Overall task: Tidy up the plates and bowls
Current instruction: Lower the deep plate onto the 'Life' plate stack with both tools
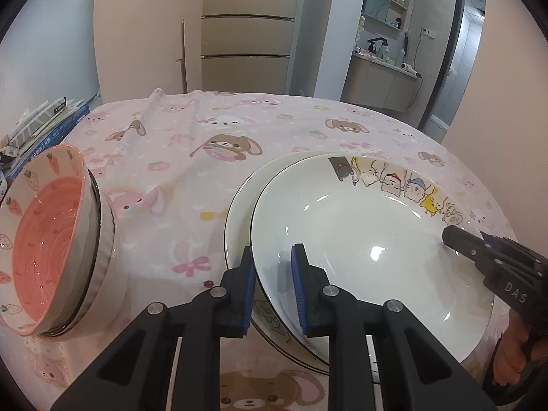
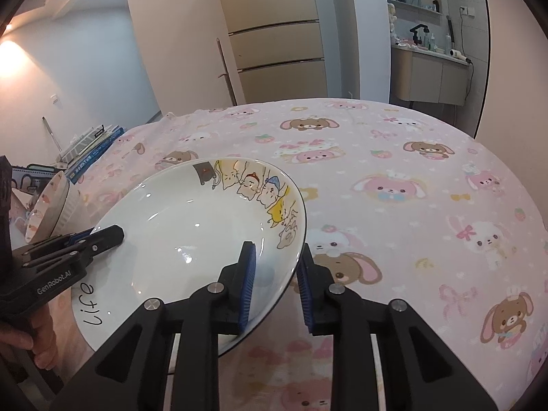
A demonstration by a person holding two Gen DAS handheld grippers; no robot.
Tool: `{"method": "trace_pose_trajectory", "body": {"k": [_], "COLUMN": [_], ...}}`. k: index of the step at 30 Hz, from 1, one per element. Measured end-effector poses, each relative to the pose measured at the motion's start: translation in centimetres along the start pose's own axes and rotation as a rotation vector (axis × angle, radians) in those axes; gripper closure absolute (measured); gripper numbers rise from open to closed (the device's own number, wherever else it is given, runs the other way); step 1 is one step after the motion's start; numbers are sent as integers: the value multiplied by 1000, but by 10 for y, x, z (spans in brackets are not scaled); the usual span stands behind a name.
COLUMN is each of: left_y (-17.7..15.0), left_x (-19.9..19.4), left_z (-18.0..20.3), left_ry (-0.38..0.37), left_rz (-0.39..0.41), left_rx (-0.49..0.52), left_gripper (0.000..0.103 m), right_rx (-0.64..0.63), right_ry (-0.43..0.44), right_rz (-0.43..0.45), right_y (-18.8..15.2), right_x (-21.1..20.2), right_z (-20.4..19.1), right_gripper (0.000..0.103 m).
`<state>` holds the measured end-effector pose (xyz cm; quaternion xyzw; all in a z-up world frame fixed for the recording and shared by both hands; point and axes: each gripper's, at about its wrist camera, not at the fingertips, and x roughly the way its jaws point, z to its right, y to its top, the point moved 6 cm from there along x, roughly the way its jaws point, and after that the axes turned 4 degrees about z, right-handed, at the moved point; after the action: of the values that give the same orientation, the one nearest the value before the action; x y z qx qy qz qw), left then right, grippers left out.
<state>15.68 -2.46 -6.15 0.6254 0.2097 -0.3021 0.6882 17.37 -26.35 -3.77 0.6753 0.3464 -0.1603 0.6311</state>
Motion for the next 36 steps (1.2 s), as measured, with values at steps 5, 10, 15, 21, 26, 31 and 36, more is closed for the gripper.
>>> {"method": "trace_pose_trajectory", "body": {"k": [5, 10, 15, 21, 26, 31, 36], "left_y": [0, -1, -1, -3, -5, -5, -8], "left_x": [0, 0, 0, -5, -7, -6, -3], "left_z": [-1, 0, 2, 3, 9, 12, 24], "left_ry": [-6, -5, -10, -40, -8, 18, 57], "left_rz": [2, 3, 5, -5, -13, -15, -6], "left_rx": [10, 15, 27, 43, 83, 99, 188], "left_gripper": [81, 81, 81, 76, 73, 72, 50], "right_rx": [33, 111, 100, 127, 132, 129, 166], "right_ry": [-24, -23, 9, 0, -5, -19, -36], "right_rz": [-6, -16, -15, -12, -9, -14, -14], "right_y": [3, 3, 4, 6, 8, 9, 10], "right_x": [-5, -5, -3, -1, 0, 0, -10], "right_z": [7, 21, 10, 12, 14, 14, 17], "right_gripper": [56, 70, 88, 91, 92, 93, 94]}}
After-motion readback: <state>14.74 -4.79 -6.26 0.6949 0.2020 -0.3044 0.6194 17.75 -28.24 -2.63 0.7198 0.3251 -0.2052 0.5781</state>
